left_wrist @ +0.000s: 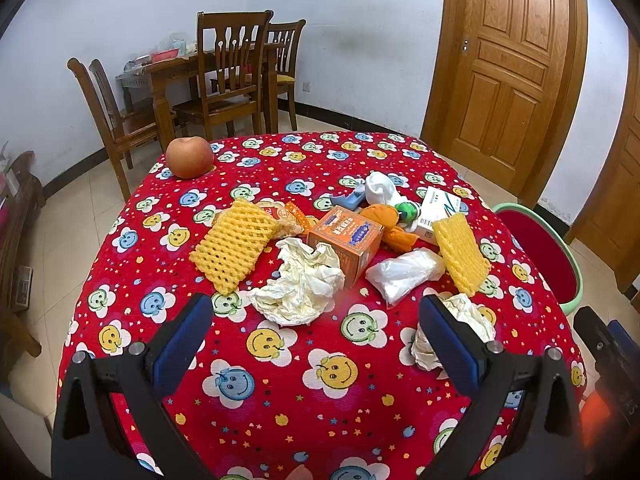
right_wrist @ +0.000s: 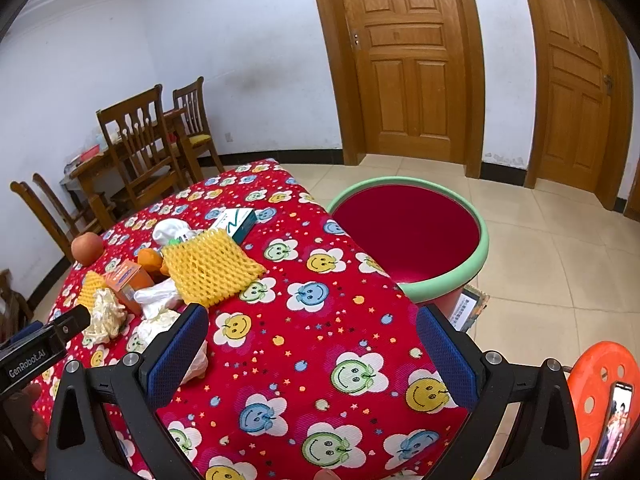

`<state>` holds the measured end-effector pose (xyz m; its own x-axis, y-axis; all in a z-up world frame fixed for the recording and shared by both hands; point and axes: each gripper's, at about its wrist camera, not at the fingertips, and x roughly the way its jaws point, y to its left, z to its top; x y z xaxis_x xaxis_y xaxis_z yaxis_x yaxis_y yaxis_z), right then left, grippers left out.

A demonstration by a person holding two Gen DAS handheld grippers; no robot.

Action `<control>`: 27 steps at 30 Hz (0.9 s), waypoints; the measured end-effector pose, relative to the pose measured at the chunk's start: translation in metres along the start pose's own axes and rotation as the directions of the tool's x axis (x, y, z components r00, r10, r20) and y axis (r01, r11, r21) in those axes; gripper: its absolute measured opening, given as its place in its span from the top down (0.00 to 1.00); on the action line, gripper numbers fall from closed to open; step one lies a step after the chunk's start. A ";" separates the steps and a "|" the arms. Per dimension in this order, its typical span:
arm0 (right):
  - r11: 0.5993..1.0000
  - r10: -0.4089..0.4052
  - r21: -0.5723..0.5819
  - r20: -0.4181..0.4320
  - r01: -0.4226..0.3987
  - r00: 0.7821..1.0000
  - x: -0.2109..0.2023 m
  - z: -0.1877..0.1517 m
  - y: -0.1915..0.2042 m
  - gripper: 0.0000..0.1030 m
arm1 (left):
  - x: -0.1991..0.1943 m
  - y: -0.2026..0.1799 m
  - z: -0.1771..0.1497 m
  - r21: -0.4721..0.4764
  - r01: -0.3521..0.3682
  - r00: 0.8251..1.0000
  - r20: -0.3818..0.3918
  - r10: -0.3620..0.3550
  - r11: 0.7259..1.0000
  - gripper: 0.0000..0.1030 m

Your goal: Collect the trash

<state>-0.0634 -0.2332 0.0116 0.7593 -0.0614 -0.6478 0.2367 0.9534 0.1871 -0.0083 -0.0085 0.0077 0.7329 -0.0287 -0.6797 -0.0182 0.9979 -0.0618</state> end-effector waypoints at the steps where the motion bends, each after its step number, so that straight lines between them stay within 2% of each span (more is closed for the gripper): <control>1: 1.000 0.000 -0.002 0.001 0.000 1.000 0.001 0.001 -0.001 0.00 | 0.000 0.000 0.000 0.001 -0.001 1.000 0.001 0.001 1.000 0.02; 17: 1.000 0.010 0.026 0.010 -0.011 1.000 0.003 0.000 -0.007 0.00 | 0.003 0.007 0.001 0.014 0.000 1.000 -0.010 0.000 1.000 0.02; 21: 0.999 0.026 0.047 0.018 -0.027 1.000 0.005 0.001 -0.009 0.00 | 0.005 0.015 0.005 0.014 -0.023 1.000 -0.013 0.023 1.000 0.02; 27: 1.000 0.000 0.019 0.015 -0.001 1.000 0.010 0.000 -0.006 0.00 | 0.015 0.037 0.009 0.001 -0.066 0.997 -0.028 0.066 0.998 0.02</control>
<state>-0.0571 -0.2398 0.0041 0.7683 -0.0653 -0.6367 0.2478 0.9476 0.2018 0.0077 0.0289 0.0016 0.7106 0.0358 -0.7027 -0.0663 0.9977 -0.0162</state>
